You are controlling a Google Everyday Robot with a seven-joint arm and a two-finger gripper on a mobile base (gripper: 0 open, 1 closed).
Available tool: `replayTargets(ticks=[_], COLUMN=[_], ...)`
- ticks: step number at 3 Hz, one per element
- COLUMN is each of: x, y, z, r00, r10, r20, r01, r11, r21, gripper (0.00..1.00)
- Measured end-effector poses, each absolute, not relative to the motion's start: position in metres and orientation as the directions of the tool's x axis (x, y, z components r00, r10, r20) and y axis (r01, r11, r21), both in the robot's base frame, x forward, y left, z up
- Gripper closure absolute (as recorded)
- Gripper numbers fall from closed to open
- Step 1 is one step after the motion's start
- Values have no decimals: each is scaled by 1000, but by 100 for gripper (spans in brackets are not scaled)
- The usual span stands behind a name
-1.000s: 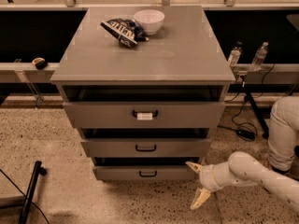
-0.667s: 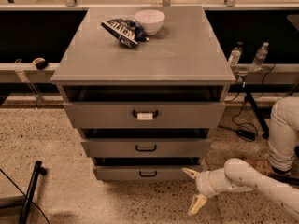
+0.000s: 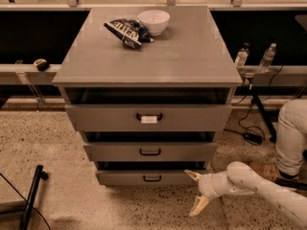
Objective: Open bottom drawer
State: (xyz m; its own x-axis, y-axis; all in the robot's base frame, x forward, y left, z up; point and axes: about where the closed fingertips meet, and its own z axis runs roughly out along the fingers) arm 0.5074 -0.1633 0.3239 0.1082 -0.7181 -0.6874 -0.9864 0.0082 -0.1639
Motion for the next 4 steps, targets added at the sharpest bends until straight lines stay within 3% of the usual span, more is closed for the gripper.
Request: replayTargets(ticks=[2,4], x=[565,595], y=[-152,-157], z=[235,208], r00=[177,171], r10=[-735,-772], r20=[-655,-613], r01=[-978,-975], r11=[-59,-44], r21=[-198,-217], gripper=[0,0])
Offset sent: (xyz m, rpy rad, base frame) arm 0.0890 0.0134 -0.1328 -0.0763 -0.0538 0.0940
